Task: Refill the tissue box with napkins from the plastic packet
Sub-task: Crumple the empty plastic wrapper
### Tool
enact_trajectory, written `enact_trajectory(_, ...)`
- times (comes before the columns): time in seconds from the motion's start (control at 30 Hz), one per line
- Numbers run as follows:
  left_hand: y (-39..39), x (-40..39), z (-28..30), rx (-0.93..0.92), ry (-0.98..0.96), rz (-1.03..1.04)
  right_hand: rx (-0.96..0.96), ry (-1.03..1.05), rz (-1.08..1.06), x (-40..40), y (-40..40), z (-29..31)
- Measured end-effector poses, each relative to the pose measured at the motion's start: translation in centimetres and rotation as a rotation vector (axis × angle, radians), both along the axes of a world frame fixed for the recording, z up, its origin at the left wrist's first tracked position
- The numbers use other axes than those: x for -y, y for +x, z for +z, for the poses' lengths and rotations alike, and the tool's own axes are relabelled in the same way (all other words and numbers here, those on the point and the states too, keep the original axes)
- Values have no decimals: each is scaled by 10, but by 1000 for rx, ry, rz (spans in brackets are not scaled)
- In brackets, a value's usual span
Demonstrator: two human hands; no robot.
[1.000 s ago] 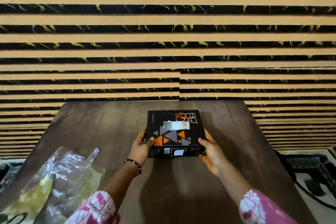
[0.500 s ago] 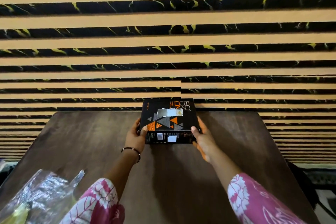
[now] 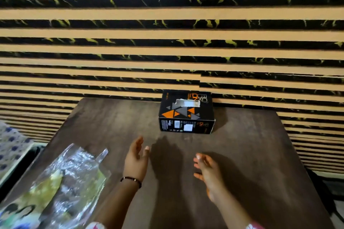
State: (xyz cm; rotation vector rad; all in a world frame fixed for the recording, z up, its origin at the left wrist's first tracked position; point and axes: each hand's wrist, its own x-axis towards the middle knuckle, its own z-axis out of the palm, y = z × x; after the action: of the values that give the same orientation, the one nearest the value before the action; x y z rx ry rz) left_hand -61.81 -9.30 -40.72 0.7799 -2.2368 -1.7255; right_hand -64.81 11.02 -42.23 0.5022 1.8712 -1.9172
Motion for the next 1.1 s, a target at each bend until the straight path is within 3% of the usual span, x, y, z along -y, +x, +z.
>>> enact_trajectory(0.2,109,46,6,-68,-218,44,21,48,277,54,78,6)
enact_trajectory(0.33,171,99,20,-48,-494,102,20,92,458,106,104,12)
enact_trajectory(0.43,213,150,14,173,-675,125,-10,90,483,156,116,19)
enact_trajectory(0.5,231,178,7,377,-696,203,-36,80,489,190,124,25)
enact_trajectory(0.6,244,202,2,649,-511,244,-99,120,492,228,133,31)
enact_trajectory(0.7,248,220,-13,669,-359,224,-100,181,486,252,143,27)
enact_trajectory(0.93,236,202,-5,317,-8,131,-153,230,700,265,182,28)
enact_trajectory(1.1,214,181,7,132,324,92,-211,212,671,263,211,30)
